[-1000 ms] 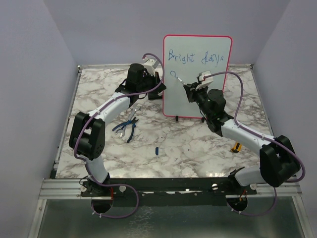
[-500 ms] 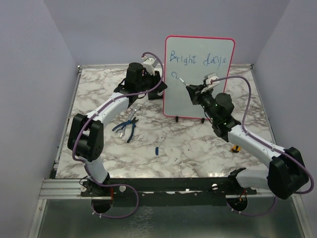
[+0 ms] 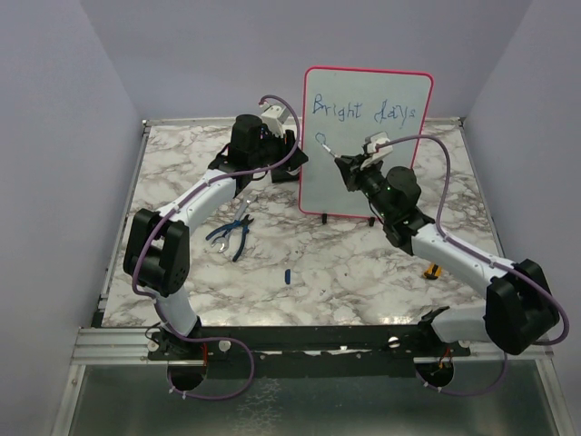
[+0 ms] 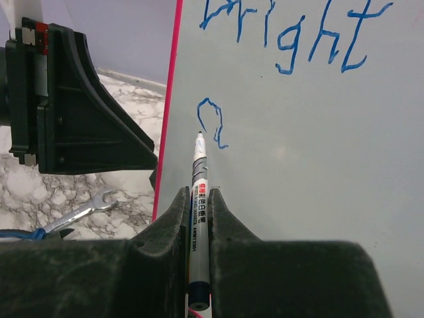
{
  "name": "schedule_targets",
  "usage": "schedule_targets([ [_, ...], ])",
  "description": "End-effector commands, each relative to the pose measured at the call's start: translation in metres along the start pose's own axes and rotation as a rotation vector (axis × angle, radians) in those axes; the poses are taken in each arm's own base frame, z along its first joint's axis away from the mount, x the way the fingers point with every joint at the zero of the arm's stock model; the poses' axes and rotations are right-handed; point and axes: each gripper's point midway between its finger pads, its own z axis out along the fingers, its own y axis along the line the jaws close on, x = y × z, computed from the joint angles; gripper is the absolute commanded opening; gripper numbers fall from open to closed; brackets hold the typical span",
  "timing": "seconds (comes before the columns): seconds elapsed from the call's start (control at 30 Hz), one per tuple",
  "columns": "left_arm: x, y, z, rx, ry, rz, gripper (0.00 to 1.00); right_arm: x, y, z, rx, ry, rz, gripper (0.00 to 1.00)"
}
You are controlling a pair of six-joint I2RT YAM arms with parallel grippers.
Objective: Write a sentence on the whiteboard
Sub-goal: Pick up the sentence from the whiteboard.
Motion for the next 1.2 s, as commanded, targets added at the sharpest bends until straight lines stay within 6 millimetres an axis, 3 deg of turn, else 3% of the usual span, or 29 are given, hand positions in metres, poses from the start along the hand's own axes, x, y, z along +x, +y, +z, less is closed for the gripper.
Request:
schedule_targets([
  [0.0,-0.008,-0.001,0.0,0.009,-0.011,0.011,0.44,-0.008,0.008,0.009,-0.033,-0.015,-0.024,0.01],
  [0.4,-0.004,-0.001,0.007,0.026,0.003,0.003,0.36,-0.004,0.003,0.019,0.007,-0.015,-0.023,0.01],
  [1.17,-0.002,-0.003,0.005,0.028,0.006,0.006,0.34,-0.005,-0.011,0.02,0.084,-0.027,-0.022,0.01],
])
